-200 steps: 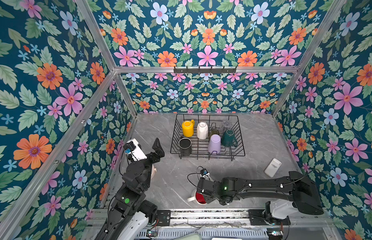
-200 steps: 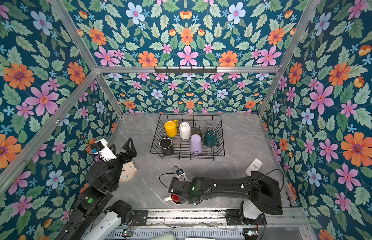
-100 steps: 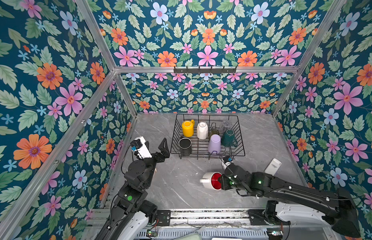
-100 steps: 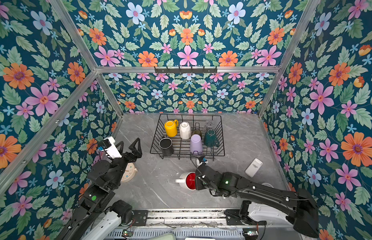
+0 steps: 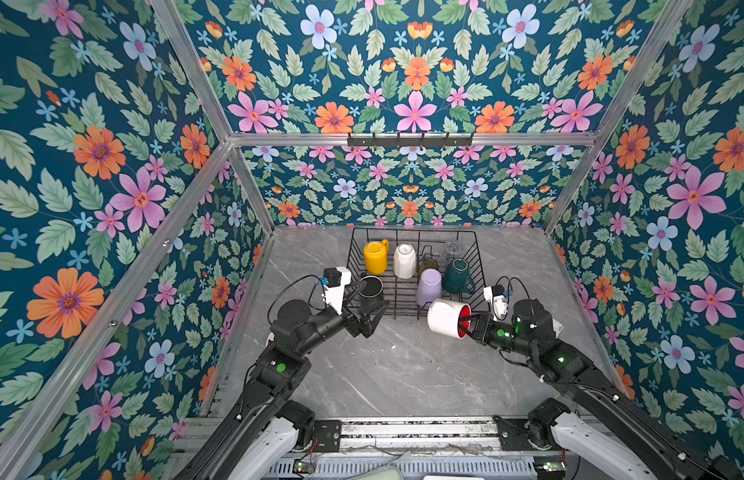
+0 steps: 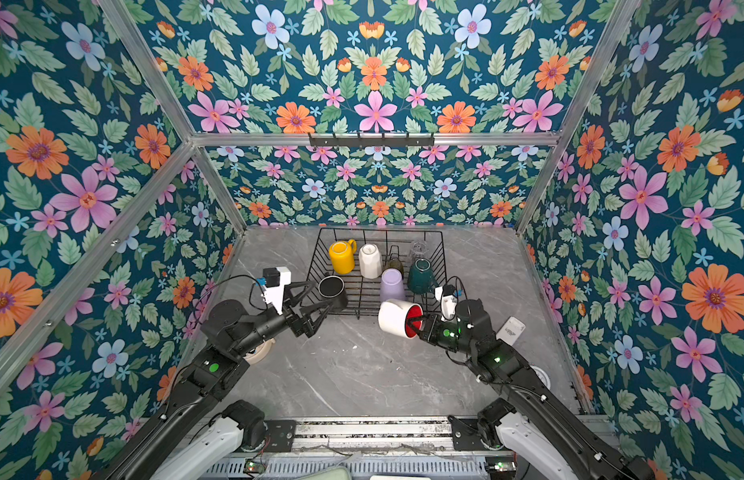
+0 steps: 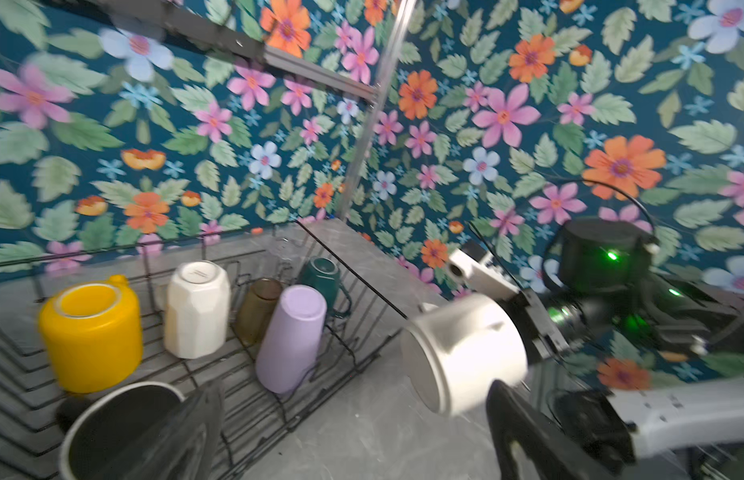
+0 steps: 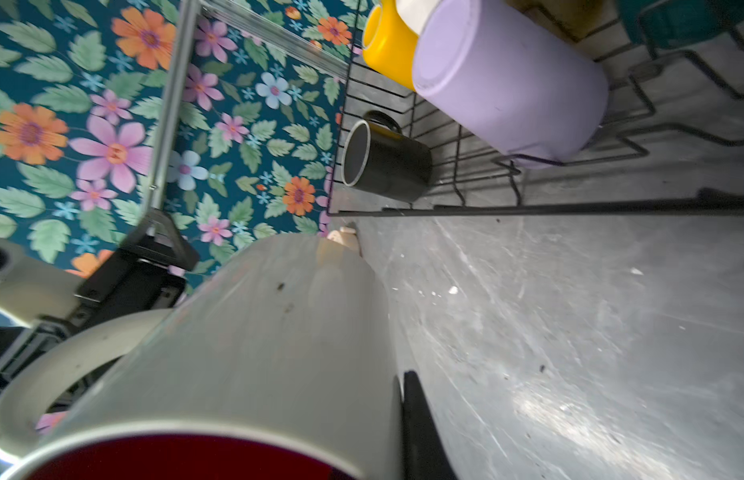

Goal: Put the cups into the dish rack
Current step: 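Grasp the red-lined white mug with the right gripper and lift it toward the left gripper, then close the left gripper on the white mug's base while the right holds it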

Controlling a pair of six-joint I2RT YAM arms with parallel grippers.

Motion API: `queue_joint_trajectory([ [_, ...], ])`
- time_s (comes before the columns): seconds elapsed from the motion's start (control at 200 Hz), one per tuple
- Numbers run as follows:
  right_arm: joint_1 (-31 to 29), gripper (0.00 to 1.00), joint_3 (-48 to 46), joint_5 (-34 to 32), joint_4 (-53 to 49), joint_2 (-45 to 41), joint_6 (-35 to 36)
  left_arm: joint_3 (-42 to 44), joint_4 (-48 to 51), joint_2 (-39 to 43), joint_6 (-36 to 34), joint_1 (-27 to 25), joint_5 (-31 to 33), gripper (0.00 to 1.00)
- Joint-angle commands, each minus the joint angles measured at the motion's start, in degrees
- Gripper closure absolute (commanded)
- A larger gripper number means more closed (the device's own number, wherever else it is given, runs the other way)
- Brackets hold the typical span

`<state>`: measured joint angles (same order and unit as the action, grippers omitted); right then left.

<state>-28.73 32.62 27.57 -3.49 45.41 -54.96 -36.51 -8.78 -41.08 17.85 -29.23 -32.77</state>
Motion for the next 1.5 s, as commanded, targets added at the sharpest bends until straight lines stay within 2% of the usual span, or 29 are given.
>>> queue_joint_trajectory([
  [0.0, 0.66, 1.0, 1.04, 9.55, 14.59, 1.89, -4.29, -0.57, -3.97, -2.12, -0.39, 0.05, -12.78, 0.02],
  [0.185, 0.62, 1.0, 3.2, 13.96, 22.82, 7.43, -7.56, -1.61, -5.11, -5.68, 0.74, -0.05, -21.27, 0.01],
  [0.33, 0.55, 1.0, 5.83, 16.67, 24.72, 9.62, -7.45, -1.18, -7.34, -6.71, 2.01, -0.03, -24.19, 0.01],
  [0.445, -0.64, 1.0, 7.35, 17.68, 26.18, 11.13, -7.72, -1.19, -7.39, -6.58, 1.71, -0.03, -22.97, 0.0],
  [0.81, -7.25, 1.0, 9.47, 16.99, 31.05, 16.3, -8.28, -2.12, -10.31, -7.98, 2.9, -0.06, -26.26, 0.0],
  [1.5, -15.71, 1.0, 13.68, 17.34, 41.26, 27.29, -12.69, -1.72, -11.91, -8.34, 2.66, -0.17, -27.47, 0.01],
])
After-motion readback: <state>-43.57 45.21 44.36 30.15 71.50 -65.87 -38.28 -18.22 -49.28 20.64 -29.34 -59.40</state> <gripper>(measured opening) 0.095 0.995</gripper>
